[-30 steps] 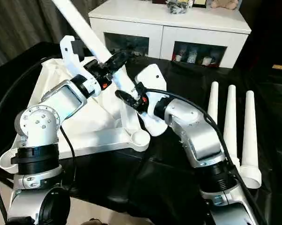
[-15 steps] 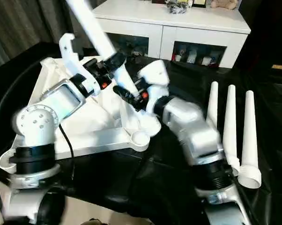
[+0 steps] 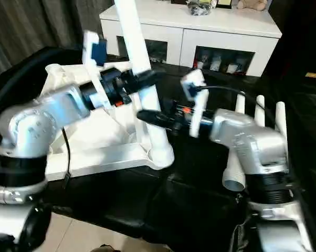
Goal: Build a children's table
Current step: Pick table leg
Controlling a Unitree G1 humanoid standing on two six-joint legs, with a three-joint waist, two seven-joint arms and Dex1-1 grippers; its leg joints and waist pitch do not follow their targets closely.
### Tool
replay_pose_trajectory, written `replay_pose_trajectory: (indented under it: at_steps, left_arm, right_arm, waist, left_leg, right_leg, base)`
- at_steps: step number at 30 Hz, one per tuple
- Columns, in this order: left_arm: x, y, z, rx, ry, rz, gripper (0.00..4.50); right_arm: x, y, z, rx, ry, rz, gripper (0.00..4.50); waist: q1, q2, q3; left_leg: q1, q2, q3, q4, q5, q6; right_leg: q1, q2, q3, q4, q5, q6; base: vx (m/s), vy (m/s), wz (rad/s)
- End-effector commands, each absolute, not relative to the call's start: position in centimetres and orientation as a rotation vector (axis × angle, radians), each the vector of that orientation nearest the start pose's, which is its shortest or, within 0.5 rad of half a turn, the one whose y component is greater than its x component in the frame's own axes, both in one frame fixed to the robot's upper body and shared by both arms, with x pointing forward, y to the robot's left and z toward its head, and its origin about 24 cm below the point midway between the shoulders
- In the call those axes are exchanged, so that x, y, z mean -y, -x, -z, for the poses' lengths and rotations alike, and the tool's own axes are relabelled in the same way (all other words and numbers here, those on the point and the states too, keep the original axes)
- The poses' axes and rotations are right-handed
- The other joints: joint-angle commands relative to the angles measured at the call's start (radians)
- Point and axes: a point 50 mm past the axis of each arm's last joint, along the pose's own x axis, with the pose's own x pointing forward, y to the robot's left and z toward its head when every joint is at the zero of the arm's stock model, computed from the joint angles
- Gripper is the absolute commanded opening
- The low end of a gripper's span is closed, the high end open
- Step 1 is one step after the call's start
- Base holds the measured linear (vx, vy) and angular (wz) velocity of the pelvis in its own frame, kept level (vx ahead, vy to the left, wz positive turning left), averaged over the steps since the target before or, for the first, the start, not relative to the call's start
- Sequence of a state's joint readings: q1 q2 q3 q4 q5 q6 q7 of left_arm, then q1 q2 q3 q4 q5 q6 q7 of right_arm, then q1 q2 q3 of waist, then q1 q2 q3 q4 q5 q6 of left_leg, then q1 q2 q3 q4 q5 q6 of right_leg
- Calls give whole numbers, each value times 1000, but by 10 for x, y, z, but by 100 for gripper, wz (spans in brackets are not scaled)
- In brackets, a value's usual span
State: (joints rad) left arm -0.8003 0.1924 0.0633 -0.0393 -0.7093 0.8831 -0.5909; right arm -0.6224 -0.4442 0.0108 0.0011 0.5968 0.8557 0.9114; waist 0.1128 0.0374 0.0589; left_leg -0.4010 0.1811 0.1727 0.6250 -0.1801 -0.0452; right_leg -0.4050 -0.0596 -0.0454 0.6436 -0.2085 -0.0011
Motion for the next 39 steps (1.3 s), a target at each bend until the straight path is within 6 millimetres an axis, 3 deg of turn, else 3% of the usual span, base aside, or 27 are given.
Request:
replay_pose_trajectory:
  at_steps: [1,5,6,19,22,25,26,33,39]
  left_arm:
    - [-77,-314,-243,58,334,1209,175]
    - [-77,-311,-247,74,364,1254,175]
    - [-77,-311,-247,74,364,1255,175]
    - [-79,-313,-245,67,371,1258,175]
    - [-79,-316,-244,60,351,1223,245]
    - [-81,-327,-238,27,395,1114,255]
    - [-81,-329,-237,27,401,1085,280]
    - [-79,-340,-223,42,360,869,337]
    - [-66,-337,-212,42,346,808,370]
  right_arm:
    - [138,-306,-163,-294,-141,-1167,334]
    - [135,-302,-161,-319,-135,-1196,334]
    - [135,-302,-161,-319,-135,-1196,308]
    - [134,-302,-156,-345,-130,-1179,216]
    - [133,-304,-156,-333,-122,-1161,203]
    - [127,-307,-161,-254,-116,-1124,202]
    - [124,-309,-163,-224,-106,-1092,196]
    - [107,-319,-163,-122,19,-919,186]
    - [87,-322,-163,-45,66,-813,185]
  waist:
    - [2,-15,-77]
    - [3,-15,-78]
    - [2,-15,-77]
    - [4,-16,-79]
    - [4,-15,-80]
    - [2,-15,-78]
    - [1,-15,-79]
    - [0,-15,-79]
    - [-2,-17,-79]
  left_leg:
    - [21,36,-12,-65,-79,13]
    - [22,37,-13,-64,-83,13]
    - [22,37,-12,-65,-85,13]
    - [21,38,-13,-64,-79,12]
    - [22,37,-13,-63,-75,12]
    - [22,38,-13,-64,-80,8]
    - [22,38,-14,-64,-83,3]
    - [22,39,-15,-66,-80,-9]
    - [21,39,-14,-69,-90,-11]
  right_leg:
    - [57,-73,43,-72,-44,-225]
    - [58,-73,43,-71,-45,-235]
    - [57,-73,43,-71,-48,-236]
    - [58,-73,43,-70,-46,-234]
    - [58,-73,43,-69,-39,-233]
    - [56,-73,43,-70,-39,-232]
    - [57,-75,42,-70,-47,-233]
    - [57,-75,43,-71,-34,-210]
    - [55,-74,45,-71,-46,-202]
  base:
    - [0,0,0]
    - [0,0,0]
    - [0,0,0]
    - [0,0,0]
    - [0,0,0]
    - [0,0,0]
    - [0,0,0]
    - [0,0,0]
    - [0,0,0]
